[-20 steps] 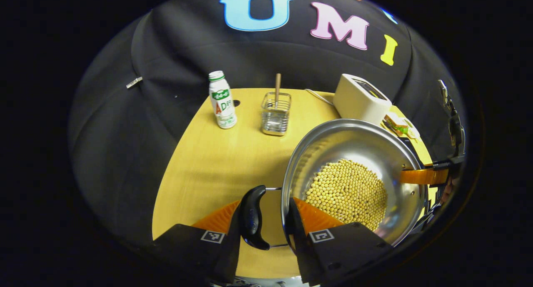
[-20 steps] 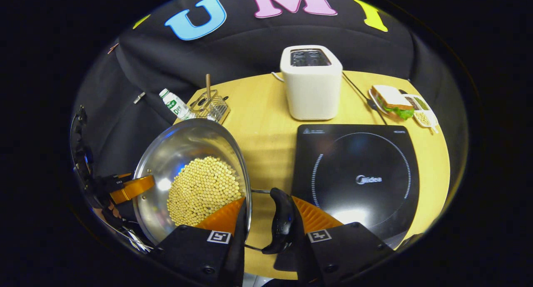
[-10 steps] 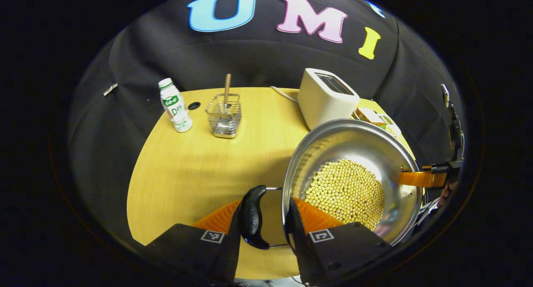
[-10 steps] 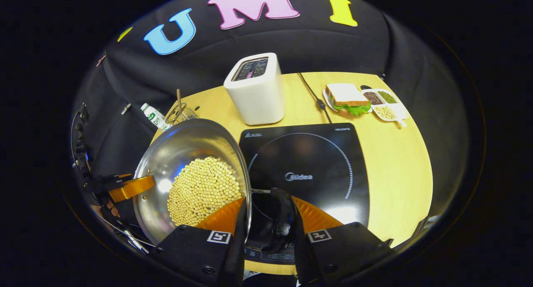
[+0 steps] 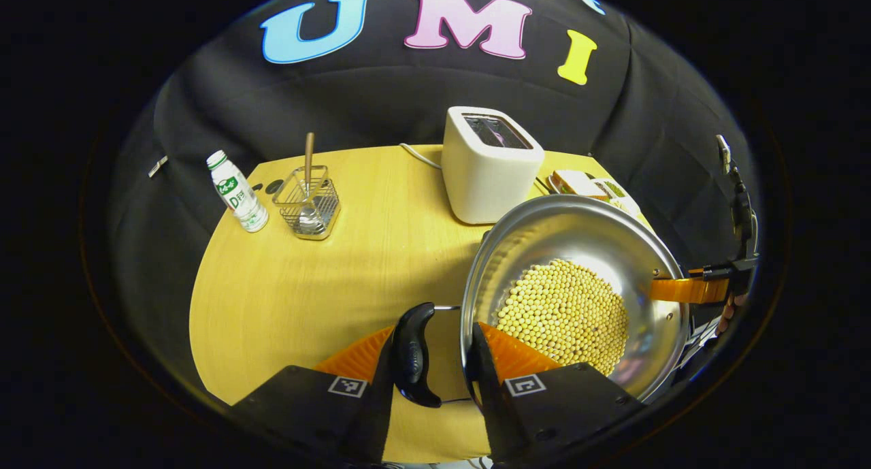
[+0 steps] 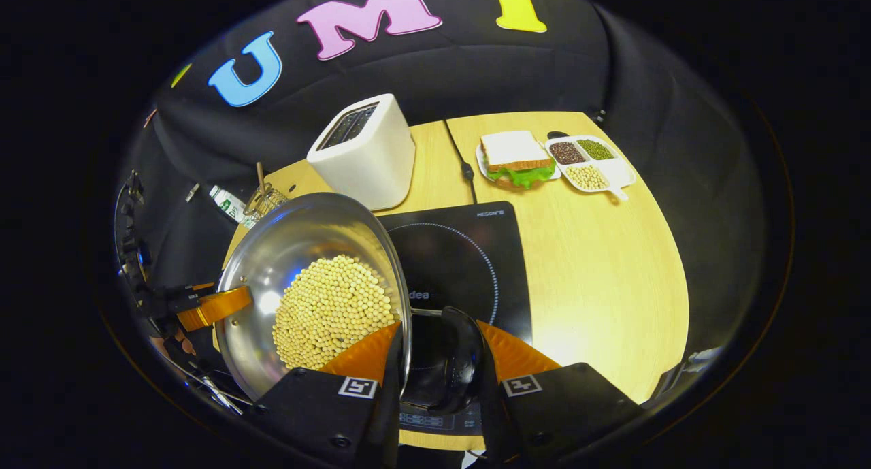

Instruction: First push the handle of the pot to place it horizontally, then grasp the pot with both hands and set it on the induction cooktop.

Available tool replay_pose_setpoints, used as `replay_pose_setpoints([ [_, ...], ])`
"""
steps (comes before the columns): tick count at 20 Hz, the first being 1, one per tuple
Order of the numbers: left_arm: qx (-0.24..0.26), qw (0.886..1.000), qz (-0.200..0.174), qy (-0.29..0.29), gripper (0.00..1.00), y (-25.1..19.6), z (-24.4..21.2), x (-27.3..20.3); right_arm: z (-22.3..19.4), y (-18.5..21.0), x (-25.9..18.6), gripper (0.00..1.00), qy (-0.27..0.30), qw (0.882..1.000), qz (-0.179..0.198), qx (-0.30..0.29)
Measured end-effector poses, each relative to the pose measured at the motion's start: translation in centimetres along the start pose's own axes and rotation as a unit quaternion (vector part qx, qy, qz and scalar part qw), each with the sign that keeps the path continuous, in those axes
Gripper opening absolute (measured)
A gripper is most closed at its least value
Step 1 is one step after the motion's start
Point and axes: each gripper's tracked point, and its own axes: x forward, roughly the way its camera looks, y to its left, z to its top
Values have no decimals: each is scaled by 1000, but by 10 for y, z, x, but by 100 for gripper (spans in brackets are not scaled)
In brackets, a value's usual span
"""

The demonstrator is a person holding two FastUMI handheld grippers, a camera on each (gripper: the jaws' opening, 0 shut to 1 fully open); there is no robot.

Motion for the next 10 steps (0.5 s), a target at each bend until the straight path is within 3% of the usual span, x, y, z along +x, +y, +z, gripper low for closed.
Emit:
replay_pose_setpoints([
  [10,8,1000,-6,6,59,-42,17,43,19,-51,20,52,11,1000,-7,10],
])
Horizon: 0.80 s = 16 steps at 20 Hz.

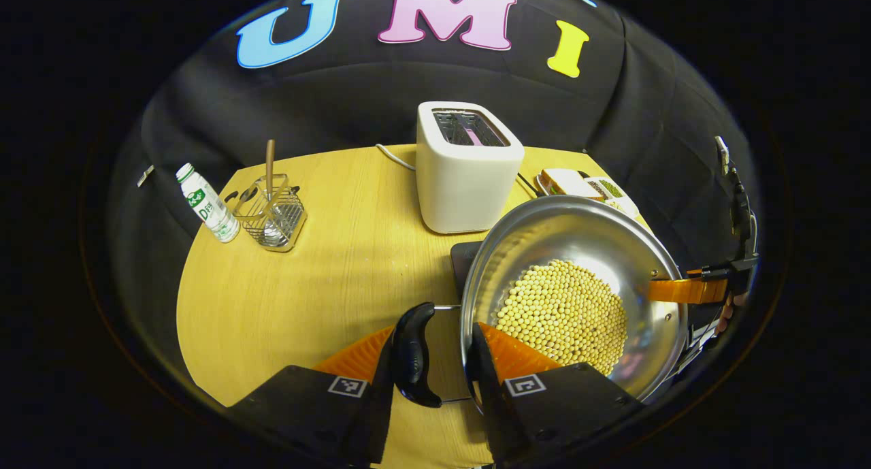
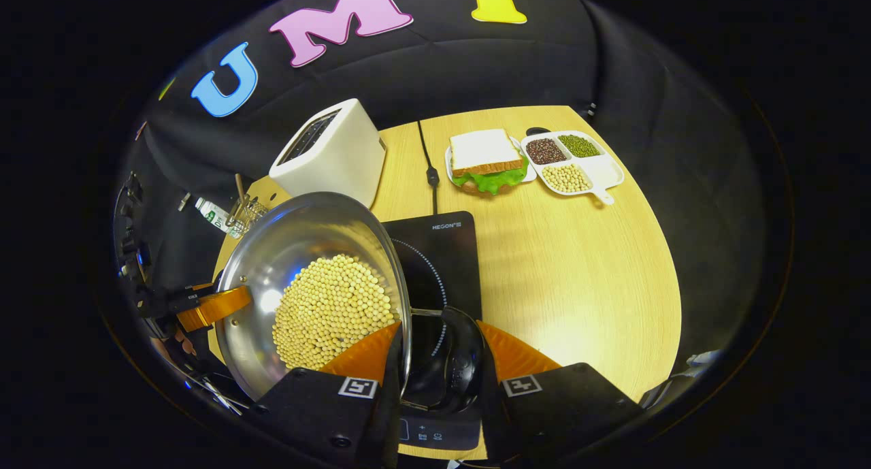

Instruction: First push the handle of the pot to place it horizontally, then grasp the pot with both hands and set it on the induction cooktop.

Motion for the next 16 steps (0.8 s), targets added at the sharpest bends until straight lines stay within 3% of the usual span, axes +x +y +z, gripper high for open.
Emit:
replay_pose_setpoints([
  [16,-4,1000,-10,3,59,-13,3,30,4,-22,20,52,4,1000,-11,4],
])
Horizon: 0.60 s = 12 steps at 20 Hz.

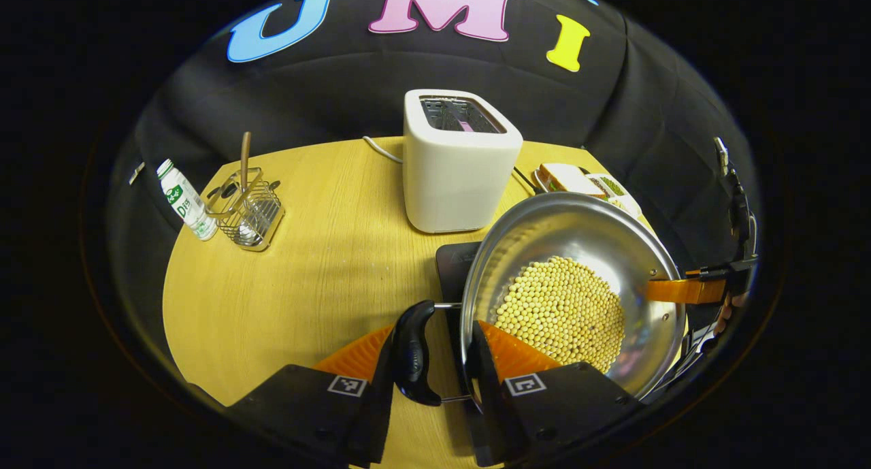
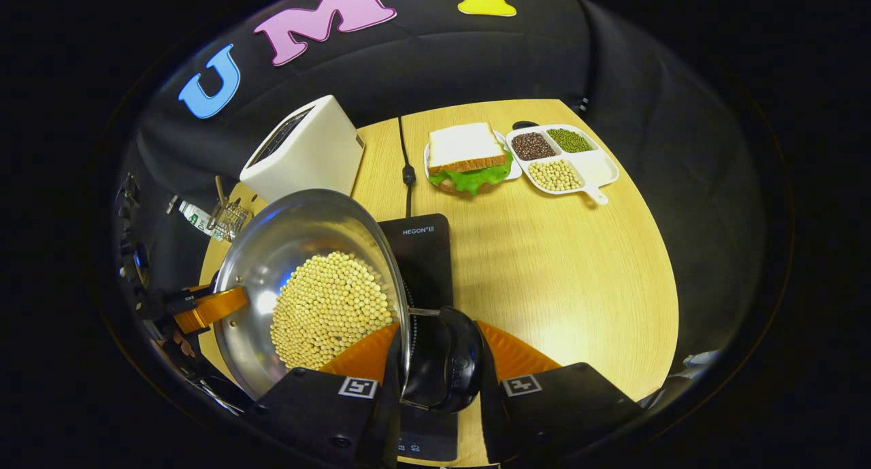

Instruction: First push the handle of the pot to place it horizontally, then grasp the pot with both hands and set it on the induction cooktop.

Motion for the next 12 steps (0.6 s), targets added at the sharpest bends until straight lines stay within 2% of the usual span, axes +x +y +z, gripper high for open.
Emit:
replay_pose_setpoints([
  [3,-6,1000,-3,-3,59,0,0,3,1,0,3,51,2,1000,1,5],
  [4,-7,1000,0,-3,59,0,-1,3,1,0,2,48,3,1000,4,6],
  [5,-8,1000,0,-3,60,0,-1,4,1,1,3,54,4,1000,4,4],
  [6,-9,1000,0,-2,60,0,-1,4,-2,1,2,54,9,1000,3,1],
  [7,-9,1000,3,-1,63,1,-1,4,-7,-3,2,60,13,1000,-8,-5],
  [8,-7,1000,10,-2,65,4,-2,4,-7,-9,2,72,13,1000,-18,-16],
  [9,-6,1000,21,-2,71,8,-3,6,-10,-13,5,83,7,999,-27,-26],
  [10,-5,1000,27,-5,77,10,-3,4,-5,-13,-2,100,-3,999,-30,-31],
  [11,-7,1000,28,-9,92,10,-3,3,-2,-12,-4,99,-17,999,-29,-33],
  [12,-12,999,26,-14,96,8,-2,-1,3,-11,-11,99,-32,998,-30,-35],
])
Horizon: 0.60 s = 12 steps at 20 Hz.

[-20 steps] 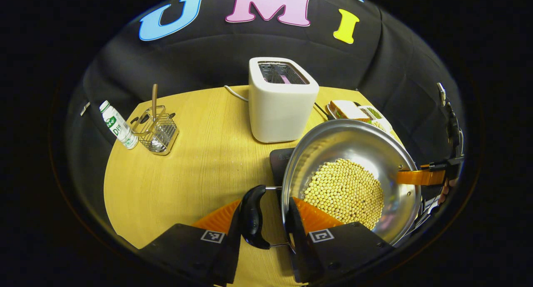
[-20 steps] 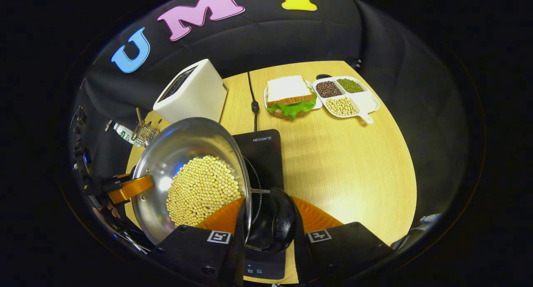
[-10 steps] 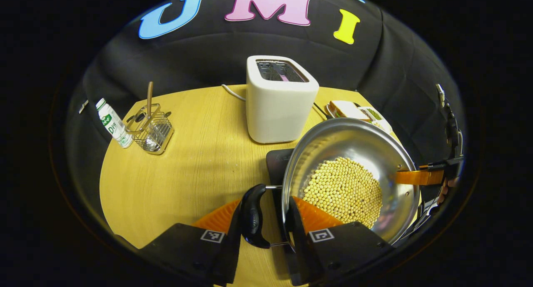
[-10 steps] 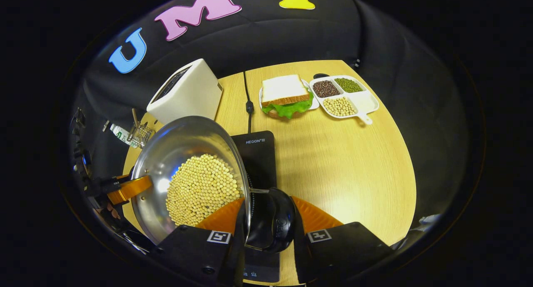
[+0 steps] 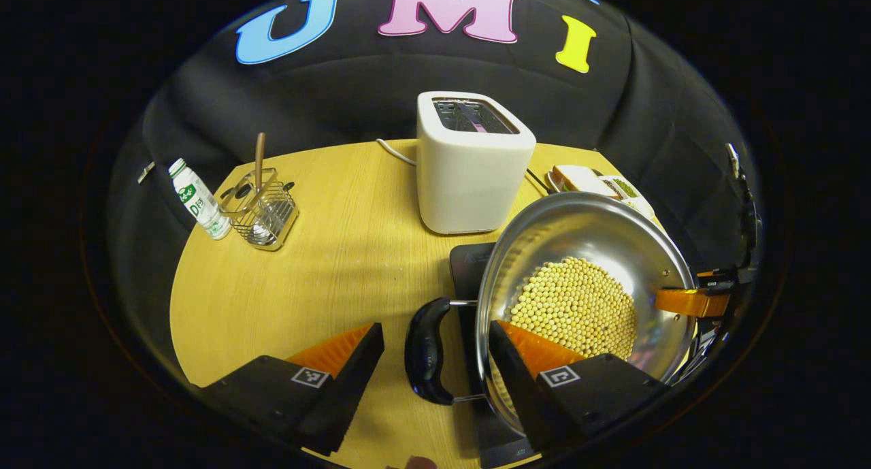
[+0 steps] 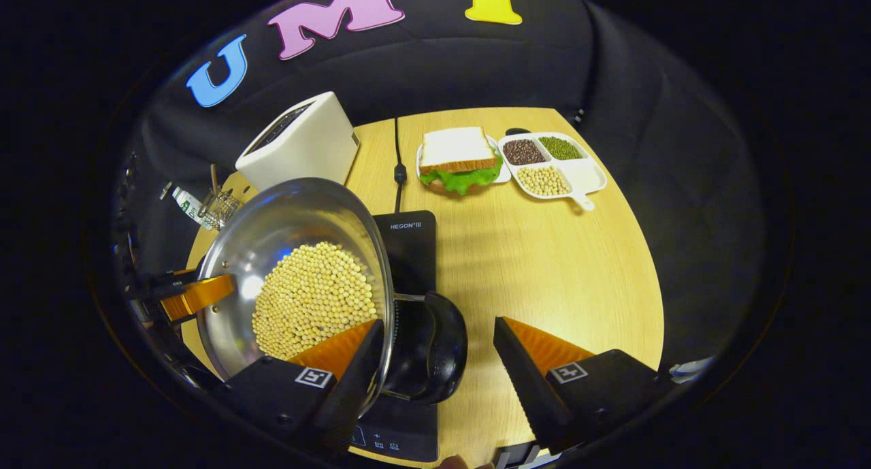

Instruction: First push the handle of the pot to place it horizontally, then grasp the pot with both hands and set it on the induction cooktop.

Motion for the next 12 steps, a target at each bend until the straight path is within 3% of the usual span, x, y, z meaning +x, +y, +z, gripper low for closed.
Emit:
replay_pose_setpoints([
  [6,-12,999,2,-48,97,1,12,-29,34,-5,-45,99,-99,995,-22,-5],
  [12,-11,993,-2,-121,96,-3,35,-87,84,6,-119,99,-212,976,-39,-25],
])
